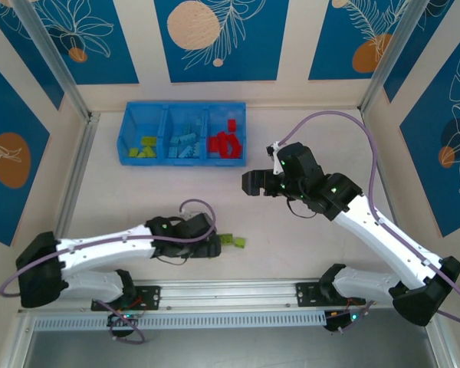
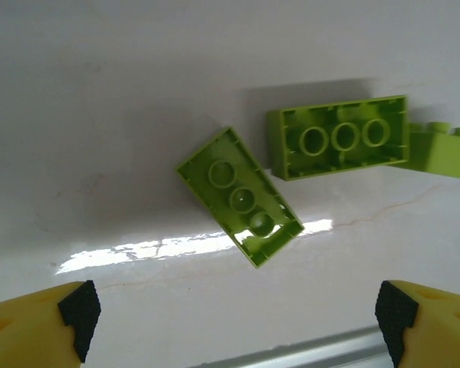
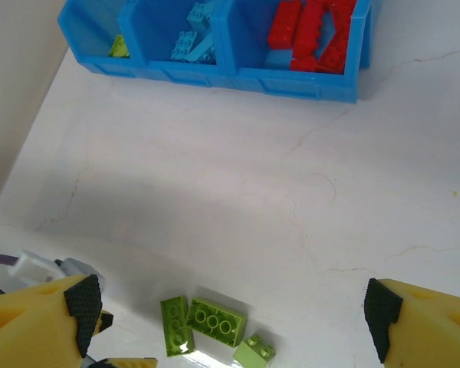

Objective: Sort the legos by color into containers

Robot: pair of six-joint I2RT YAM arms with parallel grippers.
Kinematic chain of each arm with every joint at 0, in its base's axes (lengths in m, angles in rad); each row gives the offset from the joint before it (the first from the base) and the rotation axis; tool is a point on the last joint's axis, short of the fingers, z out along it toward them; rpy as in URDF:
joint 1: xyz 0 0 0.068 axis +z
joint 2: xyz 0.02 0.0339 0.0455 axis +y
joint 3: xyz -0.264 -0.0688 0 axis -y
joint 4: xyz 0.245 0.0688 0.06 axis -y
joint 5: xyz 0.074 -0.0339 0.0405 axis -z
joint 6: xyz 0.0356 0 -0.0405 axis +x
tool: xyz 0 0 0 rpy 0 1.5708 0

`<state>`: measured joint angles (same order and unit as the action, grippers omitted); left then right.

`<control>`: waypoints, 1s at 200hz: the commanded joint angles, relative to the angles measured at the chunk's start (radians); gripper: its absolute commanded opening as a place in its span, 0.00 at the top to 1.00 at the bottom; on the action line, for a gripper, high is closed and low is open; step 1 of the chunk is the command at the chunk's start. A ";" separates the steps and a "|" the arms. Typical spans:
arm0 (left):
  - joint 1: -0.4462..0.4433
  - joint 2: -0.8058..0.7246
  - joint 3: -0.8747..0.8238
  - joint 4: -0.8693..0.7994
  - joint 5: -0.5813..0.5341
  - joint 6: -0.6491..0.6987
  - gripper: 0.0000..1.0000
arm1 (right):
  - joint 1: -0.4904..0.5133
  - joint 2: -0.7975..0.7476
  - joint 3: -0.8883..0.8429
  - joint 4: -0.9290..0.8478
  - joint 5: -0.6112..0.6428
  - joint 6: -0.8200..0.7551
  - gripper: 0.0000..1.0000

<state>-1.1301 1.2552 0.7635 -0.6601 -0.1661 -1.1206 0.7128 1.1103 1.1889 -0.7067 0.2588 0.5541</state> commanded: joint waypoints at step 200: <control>0.003 0.237 -0.013 0.083 -0.100 -0.102 0.70 | -0.013 0.037 0.002 -0.026 -0.067 0.044 0.09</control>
<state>-1.1389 1.5112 0.7708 -0.5632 -0.2722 -1.2510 0.7025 1.1347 1.1885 -0.7124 0.2420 0.5800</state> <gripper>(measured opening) 0.340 0.913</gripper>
